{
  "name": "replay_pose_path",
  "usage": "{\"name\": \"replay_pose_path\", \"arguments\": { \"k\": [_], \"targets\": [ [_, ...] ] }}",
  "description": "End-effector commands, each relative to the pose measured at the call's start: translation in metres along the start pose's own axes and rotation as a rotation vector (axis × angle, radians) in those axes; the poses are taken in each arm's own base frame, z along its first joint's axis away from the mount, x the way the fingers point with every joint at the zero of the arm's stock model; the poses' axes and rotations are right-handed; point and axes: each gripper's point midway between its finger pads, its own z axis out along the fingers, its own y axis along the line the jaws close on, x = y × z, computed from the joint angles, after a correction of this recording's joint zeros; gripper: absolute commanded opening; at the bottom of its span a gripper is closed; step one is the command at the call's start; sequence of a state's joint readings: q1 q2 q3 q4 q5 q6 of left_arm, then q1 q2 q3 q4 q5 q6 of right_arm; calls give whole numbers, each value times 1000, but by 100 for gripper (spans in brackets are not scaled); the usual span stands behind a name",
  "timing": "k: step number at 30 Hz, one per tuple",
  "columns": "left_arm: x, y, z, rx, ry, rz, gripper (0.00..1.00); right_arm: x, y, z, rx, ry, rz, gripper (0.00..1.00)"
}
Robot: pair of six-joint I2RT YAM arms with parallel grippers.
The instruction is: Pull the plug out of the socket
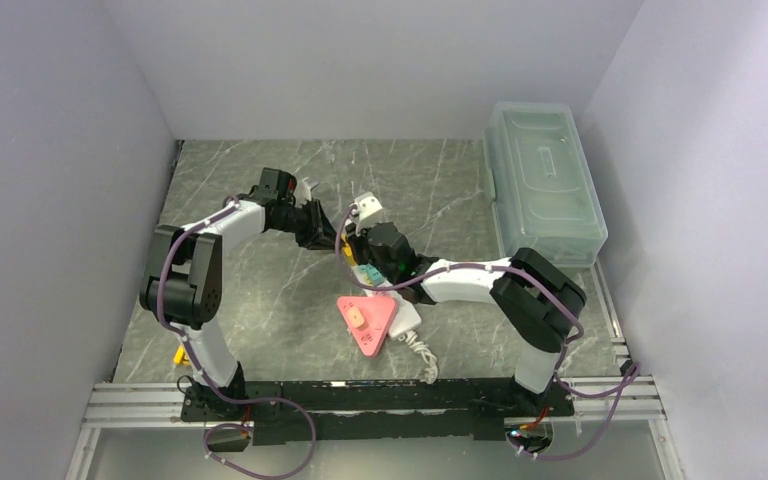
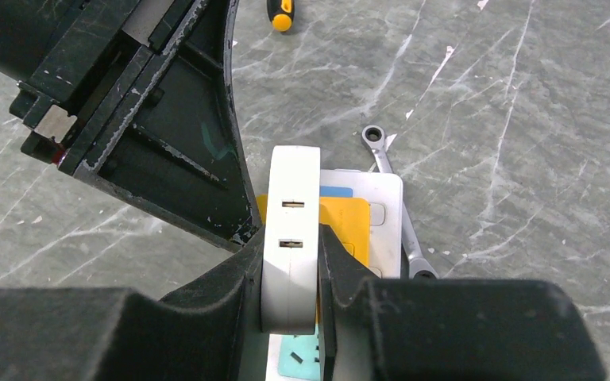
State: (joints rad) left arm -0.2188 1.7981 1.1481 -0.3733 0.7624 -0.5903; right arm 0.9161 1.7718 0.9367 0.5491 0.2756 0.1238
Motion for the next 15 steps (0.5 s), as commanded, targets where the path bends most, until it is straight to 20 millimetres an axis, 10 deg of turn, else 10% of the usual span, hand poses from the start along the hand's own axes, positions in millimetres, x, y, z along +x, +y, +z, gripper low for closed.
{"name": "replay_pose_path", "arguments": {
  "k": [1, 15],
  "targets": [
    [7, 56, 14, -206, 2, -30, 24, -36, 10, -8, -18, -99, -1, 0],
    [6, 56, 15, -205, 4, -30, 24, -31, 32, -10, 27, -118, -139, 0]
  ]
}}
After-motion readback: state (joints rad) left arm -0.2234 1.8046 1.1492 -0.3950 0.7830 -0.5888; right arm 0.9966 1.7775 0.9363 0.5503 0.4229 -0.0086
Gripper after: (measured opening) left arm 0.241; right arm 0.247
